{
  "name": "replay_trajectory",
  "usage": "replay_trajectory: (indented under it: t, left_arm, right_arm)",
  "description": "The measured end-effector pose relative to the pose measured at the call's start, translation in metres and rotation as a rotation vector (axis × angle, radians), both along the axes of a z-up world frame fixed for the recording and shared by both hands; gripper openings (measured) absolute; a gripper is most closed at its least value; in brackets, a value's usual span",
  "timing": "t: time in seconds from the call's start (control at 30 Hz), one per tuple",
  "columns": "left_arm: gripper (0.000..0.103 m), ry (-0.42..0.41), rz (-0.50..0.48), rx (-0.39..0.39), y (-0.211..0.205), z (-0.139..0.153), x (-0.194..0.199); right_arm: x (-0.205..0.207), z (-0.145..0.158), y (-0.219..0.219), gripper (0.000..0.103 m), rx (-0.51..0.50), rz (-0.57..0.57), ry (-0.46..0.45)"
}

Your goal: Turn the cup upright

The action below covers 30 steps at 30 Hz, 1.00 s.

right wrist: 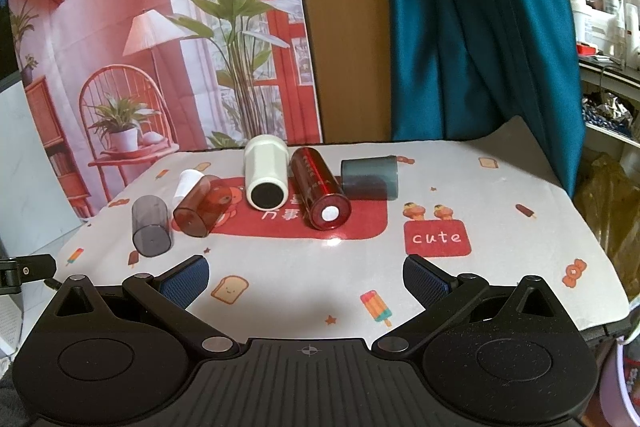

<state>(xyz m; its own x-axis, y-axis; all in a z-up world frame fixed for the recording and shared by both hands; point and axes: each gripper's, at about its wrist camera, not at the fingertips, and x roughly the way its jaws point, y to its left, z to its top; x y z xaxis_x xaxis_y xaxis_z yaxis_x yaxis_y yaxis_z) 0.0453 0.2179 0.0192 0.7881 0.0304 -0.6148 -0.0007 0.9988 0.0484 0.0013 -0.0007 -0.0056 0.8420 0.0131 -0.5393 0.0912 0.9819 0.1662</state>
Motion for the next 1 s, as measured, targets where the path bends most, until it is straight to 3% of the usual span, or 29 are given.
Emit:
replay_trajectory:
  t: [1.0]
  left_arm:
    - [0.103,0.005,0.001,-0.002,0.0002,-0.0020,-0.0007]
  right_arm:
    - [0.0013,-0.0053,-0.0011,0.103,0.008,-0.005,0.009]
